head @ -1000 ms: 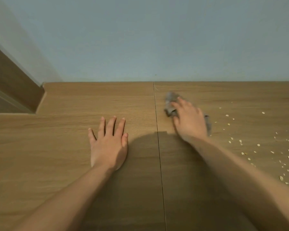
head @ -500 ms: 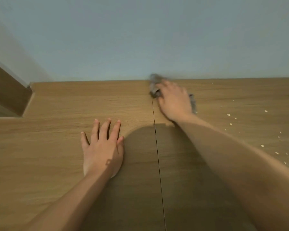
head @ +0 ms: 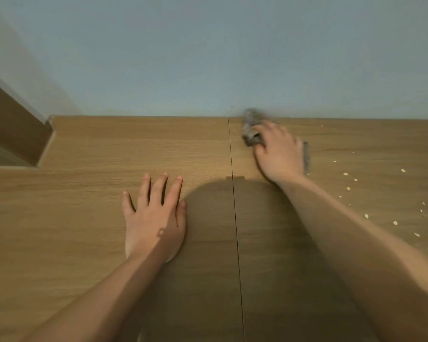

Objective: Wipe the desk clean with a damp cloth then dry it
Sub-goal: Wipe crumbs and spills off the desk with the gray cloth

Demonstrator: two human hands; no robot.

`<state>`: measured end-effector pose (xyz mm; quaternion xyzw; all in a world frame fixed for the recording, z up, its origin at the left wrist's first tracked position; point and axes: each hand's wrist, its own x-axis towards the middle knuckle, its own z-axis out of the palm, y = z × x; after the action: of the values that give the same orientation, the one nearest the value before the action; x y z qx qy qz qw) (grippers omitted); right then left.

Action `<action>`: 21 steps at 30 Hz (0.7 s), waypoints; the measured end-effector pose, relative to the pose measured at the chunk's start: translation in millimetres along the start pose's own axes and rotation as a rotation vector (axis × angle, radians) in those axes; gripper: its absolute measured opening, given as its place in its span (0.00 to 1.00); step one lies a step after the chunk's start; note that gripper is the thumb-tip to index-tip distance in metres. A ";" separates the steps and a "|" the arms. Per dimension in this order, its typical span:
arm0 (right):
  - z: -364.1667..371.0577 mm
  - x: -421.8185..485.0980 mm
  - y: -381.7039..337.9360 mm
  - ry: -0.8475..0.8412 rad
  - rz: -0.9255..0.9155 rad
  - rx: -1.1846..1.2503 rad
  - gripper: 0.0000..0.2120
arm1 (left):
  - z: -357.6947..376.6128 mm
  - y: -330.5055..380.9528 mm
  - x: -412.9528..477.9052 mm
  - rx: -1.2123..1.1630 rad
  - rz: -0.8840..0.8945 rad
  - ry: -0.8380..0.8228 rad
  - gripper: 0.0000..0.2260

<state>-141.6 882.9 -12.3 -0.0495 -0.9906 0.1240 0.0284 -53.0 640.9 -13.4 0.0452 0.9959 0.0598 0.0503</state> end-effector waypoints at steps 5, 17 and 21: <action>-2.9 -27.1 -19.3 -0.023 0.039 0.047 0.19 | -0.4 -0.2 -1.1 -0.006 -0.008 -0.014 0.23; -9.7 -82.8 -35.6 -0.166 -0.175 0.045 0.22 | -2.5 0.8 -2.6 0.028 -0.005 -0.053 0.23; -4.1 -118.3 -53.1 -0.160 -0.153 0.011 0.23 | -0.5 6.3 -14.4 0.032 -0.016 -0.068 0.23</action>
<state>-28.6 820.2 -0.3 0.0367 -0.9899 0.1307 -0.0411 -38.3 645.7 -10.8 0.0400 0.9948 0.0421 0.0837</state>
